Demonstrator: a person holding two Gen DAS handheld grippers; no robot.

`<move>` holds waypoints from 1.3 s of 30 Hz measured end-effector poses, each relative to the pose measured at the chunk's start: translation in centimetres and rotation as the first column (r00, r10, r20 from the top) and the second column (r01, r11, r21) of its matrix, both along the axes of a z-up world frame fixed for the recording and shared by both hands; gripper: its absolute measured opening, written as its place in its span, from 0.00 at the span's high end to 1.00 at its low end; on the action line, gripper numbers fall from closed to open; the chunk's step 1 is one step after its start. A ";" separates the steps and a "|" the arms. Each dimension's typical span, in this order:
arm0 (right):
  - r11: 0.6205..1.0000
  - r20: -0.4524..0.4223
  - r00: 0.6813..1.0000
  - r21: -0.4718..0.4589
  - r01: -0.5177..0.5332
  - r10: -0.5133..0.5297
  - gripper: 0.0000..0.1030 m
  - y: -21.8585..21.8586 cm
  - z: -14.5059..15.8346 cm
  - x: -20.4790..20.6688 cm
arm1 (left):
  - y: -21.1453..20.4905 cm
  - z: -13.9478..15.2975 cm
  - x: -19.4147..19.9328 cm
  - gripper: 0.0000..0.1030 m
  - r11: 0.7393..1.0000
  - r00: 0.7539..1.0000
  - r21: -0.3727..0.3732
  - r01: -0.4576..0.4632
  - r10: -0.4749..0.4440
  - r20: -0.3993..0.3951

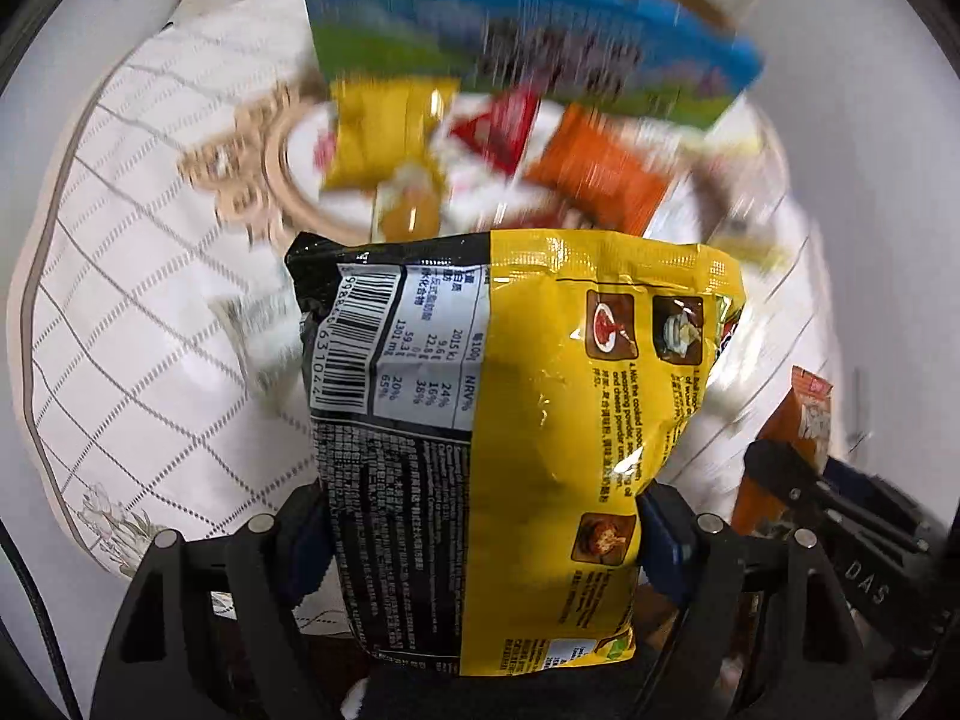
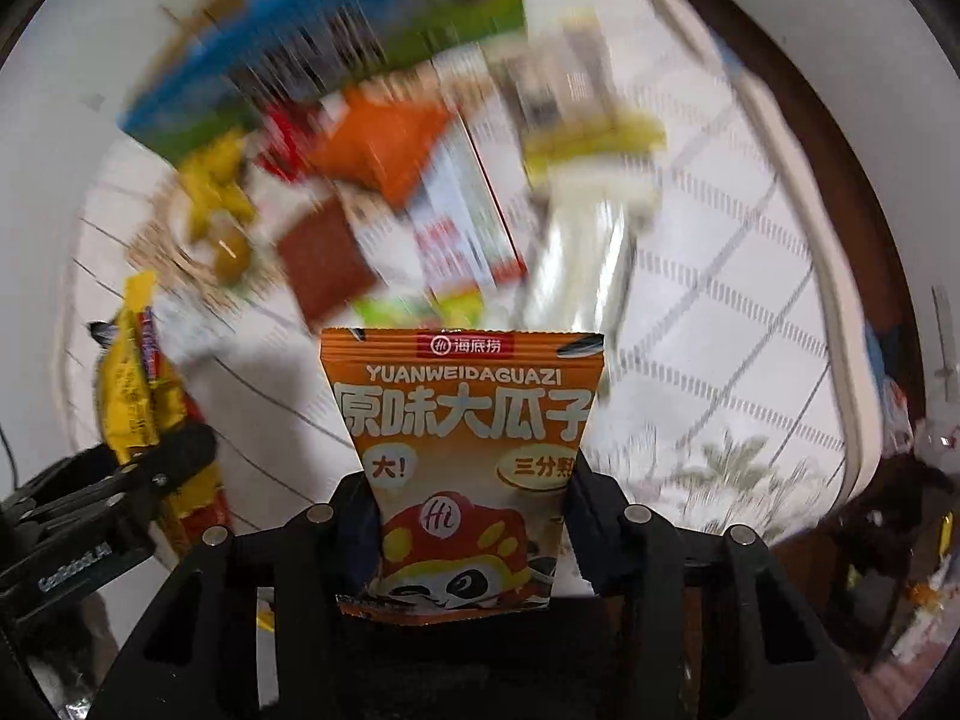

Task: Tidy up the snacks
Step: 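Carry both bags into the cardboard box and open both tools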

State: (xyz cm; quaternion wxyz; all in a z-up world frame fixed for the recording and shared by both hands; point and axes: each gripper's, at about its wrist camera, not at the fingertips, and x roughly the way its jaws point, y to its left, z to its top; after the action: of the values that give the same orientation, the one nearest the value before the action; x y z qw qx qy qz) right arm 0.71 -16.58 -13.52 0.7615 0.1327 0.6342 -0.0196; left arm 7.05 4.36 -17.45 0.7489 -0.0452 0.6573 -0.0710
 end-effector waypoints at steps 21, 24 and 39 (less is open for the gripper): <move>0.993 0.171 0.980 0.051 -0.110 0.100 0.49 -0.8 4.6 33.4 | -2.4 5.9 32.7 0.21 0.986 0.988 -0.064 -0.153 0.154 0.013; 0.991 0.130 0.984 0.038 -0.127 0.121 0.49 -0.8 1.0 37.9 | -3.0 3.2 36.3 0.21 0.987 0.988 -0.038 -0.154 0.153 -0.034; 0.960 0.007 0.960 -0.005 -0.279 0.279 0.46 2.5 -9.2 48.8 | -5.8 -2.2 41.8 0.20 0.993 0.986 0.060 -0.104 0.110 -0.125</move>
State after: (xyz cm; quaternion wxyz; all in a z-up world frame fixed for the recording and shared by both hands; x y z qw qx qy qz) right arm 49.56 -14.13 -22.70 0.7592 0.0409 0.6437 0.0872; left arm 48.85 -1.48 -19.65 0.7090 -0.0651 0.7022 -0.0102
